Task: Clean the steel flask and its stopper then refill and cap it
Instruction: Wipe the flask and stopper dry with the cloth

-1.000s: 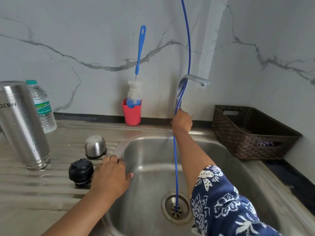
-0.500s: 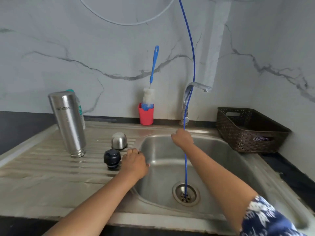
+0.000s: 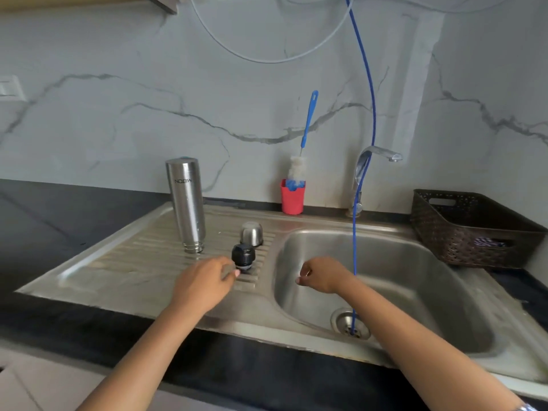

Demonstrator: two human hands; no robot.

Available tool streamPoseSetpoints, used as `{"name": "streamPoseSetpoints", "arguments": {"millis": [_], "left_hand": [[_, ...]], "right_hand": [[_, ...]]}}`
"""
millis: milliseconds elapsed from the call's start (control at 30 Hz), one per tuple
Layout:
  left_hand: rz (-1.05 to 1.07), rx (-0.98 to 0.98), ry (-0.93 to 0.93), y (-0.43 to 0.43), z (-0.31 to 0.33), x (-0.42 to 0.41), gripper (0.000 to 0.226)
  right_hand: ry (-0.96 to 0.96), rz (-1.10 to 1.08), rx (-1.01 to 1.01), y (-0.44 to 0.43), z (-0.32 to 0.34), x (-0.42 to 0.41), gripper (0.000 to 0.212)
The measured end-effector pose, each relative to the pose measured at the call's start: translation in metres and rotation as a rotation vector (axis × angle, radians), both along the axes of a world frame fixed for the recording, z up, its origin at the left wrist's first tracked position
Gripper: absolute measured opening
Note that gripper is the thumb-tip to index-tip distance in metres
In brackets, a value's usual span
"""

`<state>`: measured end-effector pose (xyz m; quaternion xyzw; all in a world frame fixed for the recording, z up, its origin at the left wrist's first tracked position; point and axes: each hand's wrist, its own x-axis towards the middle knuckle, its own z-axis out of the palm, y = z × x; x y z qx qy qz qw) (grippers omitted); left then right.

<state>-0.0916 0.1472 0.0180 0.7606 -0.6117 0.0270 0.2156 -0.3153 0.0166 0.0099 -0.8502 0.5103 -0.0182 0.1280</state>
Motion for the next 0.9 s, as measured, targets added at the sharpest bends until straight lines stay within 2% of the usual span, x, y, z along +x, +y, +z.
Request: {"name": "streamPoseSetpoints", "arguments": {"millis": [133, 267, 367, 500, 600, 733, 900], "left_hand": [[0.202, 0.002, 0.067, -0.008, -0.011, 0.025, 0.048], [0.346, -0.321, 0.345, -0.033, 0.006, 0.044, 0.071], [0.339, -0.507, 0.571, -0.064, 0.026, 0.066, 0.092], [0.286, -0.564, 0.752, -0.102, 0.04, 0.092, 0.116], [0.226, -0.584, 0.729, -0.115, 0.04, 0.1, 0.103], [0.258, -0.593, 0.699, -0.121, 0.041, 0.105, 0.08], [0.257, -0.637, 0.638, -0.109, 0.054, 0.1, 0.075]], "right_hand": [[-0.05, -0.033, -0.103, -0.009, 0.0, 0.004, 0.039], [-0.138, -0.08, -0.169, -0.018, -0.001, -0.009, 0.032], [-0.166, -0.089, -0.161, -0.021, -0.008, -0.014, 0.031], [-0.204, -0.079, -0.181, -0.023, -0.011, -0.007, 0.031], [-0.18, -0.058, -0.192, -0.022, -0.015, -0.004, 0.032], [-0.161, -0.056, -0.204, -0.02, -0.017, -0.007, 0.034], [-0.159, -0.075, -0.184, -0.018, -0.014, -0.008, 0.033]]}}
